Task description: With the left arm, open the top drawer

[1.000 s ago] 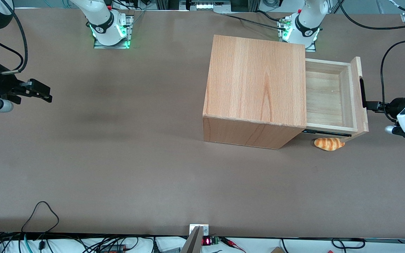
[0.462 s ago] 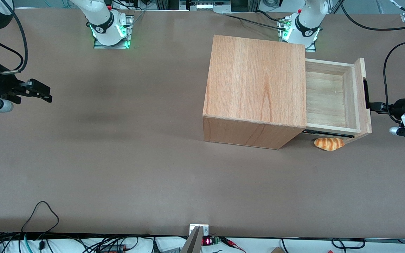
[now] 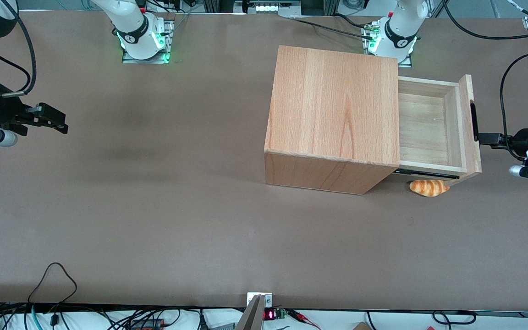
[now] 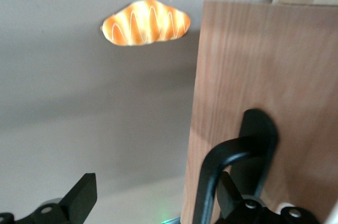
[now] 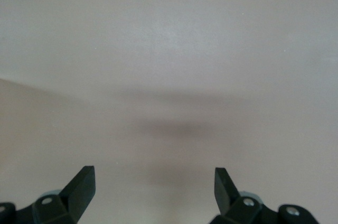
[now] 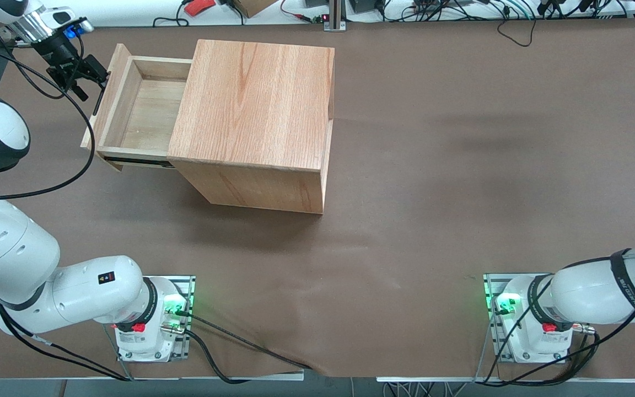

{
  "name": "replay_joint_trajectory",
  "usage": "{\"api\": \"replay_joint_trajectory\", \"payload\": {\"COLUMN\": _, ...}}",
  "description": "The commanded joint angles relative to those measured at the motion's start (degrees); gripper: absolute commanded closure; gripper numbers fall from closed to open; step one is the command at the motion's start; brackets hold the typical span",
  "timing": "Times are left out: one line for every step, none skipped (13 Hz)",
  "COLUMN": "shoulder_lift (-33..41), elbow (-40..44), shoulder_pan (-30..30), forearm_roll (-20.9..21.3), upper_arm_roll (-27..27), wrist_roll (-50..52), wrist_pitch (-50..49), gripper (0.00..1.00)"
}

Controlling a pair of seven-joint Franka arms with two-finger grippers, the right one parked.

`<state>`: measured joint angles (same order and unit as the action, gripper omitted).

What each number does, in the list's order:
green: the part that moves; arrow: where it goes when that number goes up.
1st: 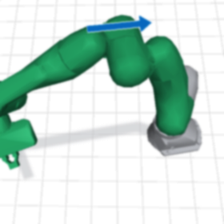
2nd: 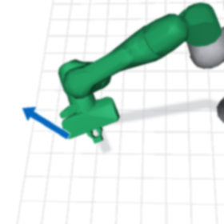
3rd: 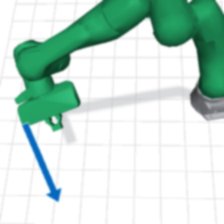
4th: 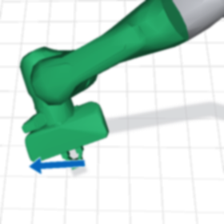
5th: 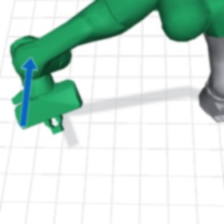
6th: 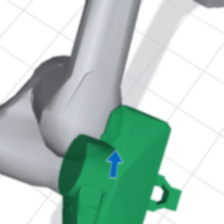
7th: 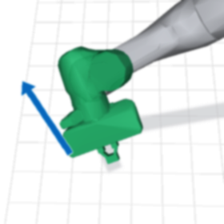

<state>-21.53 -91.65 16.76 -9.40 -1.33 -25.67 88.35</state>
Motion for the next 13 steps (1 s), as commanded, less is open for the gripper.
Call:
{"api": "replay_joint_trajectory", "payload": {"shoulder_lift": -0.88, "elbow": 3.59, "shoulder_pan": 0.38, "forearm_roll": -0.89, "upper_arm_roll": 0.27, "wrist_roll": -0.96, "wrist_pitch": -2.13, "gripper": 0.00}}
{"api": "replay_joint_trajectory", "payload": {"shoulder_lift": -0.88, "elbow": 3.59, "shoulder_pan": 0.38, "forearm_roll": -0.97, "upper_arm_roll": 0.27, "wrist_roll": -0.96, "wrist_pitch": -2.21, "gripper": 0.00}}
{"api": "replay_joint_trajectory", "payload": {"shoulder_lift": -0.71, "elbow": 3.94, "shoulder_pan": 0.38, "forearm_roll": -1.15, "upper_arm_roll": 0.27, "wrist_roll": -0.96, "wrist_pitch": -3.00, "gripper": 0.00}}
{"api": "replay_joint_trajectory", "payload": {"shoulder_lift": -0.71, "elbow": 5.68, "shoulder_pan": 0.38, "forearm_roll": -1.41, "upper_arm_roll": 0.27, "wrist_roll": -0.96, "wrist_pitch": -4.22, "gripper": 0.00}}
{"api": "replay_joint_trajectory", "payload": {"shoulder_lift": -0.71, "elbow": 7.61, "shoulder_pan": 0.38, "forearm_roll": -1.41, "upper_arm_roll": 0.27, "wrist_roll": -0.87, "wrist_pitch": -5.54, "gripper": 0.00}}
{"api": "replay_joint_trajectory", "payload": {"shoulder_lift": -0.71, "elbow": 10.15, "shoulder_pan": 0.21, "forearm_roll": -1.24, "upper_arm_roll": 0.27, "wrist_roll": -0.70, "wrist_pitch": -6.69, "gripper": 0.00}}
{"api": "replay_joint_trajectory", "payload": {"shoulder_lift": -0.62, "elbow": 12.01, "shoulder_pan": 0.03, "forearm_roll": -0.98, "upper_arm_roll": 0.19, "wrist_roll": -0.52, "wrist_pitch": -7.39, "gripper": 0.00}}
{"api": "replay_joint_trajectory", "payload": {"shoulder_lift": -0.45, "elbow": 13.07, "shoulder_pan": -0.14, "forearm_roll": -0.71, "upper_arm_roll": 0.19, "wrist_roll": -0.52, "wrist_pitch": -7.57, "gripper": 0.00}}
{"api": "replay_joint_trajectory", "payload": {"shoulder_lift": 0.25, "elbow": 13.60, "shoulder_pan": -0.32, "forearm_roll": -0.62, "upper_arm_roll": 0.10, "wrist_roll": -0.52, "wrist_pitch": -8.01, "gripper": 0.00}}
{"api": "replay_joint_trajectory", "payload": {"shoulder_lift": 0.87, "elbow": 13.95, "shoulder_pan": -0.93, "forearm_roll": -0.71, "upper_arm_roll": 0.01, "wrist_roll": -0.34, "wrist_pitch": -8.89, "gripper": 0.00}}
{"api": "replay_joint_trajectory", "payload": {"shoulder_lift": 1.57, "elbow": 15.18, "shoulder_pan": -2.24, "forearm_roll": -0.62, "upper_arm_roll": -0.25, "wrist_roll": -0.26, "wrist_pitch": -8.98, "gripper": 0.00}}
{"api": "replay_joint_trajectory", "payload": {"shoulder_lift": 2.10, "elbow": 16.23, "shoulder_pan": -4.26, "forearm_roll": -0.45, "upper_arm_roll": -0.60, "wrist_roll": -0.08, "wrist_pitch": -9.07, "gripper": 0.00}}
{"api": "replay_joint_trajectory", "payload": {"shoulder_lift": 3.41, "elbow": 16.50, "shoulder_pan": -6.19, "forearm_roll": 0.51, "upper_arm_roll": -0.78, "wrist_roll": 1.14, "wrist_pitch": -9.16, "gripper": 0.00}}
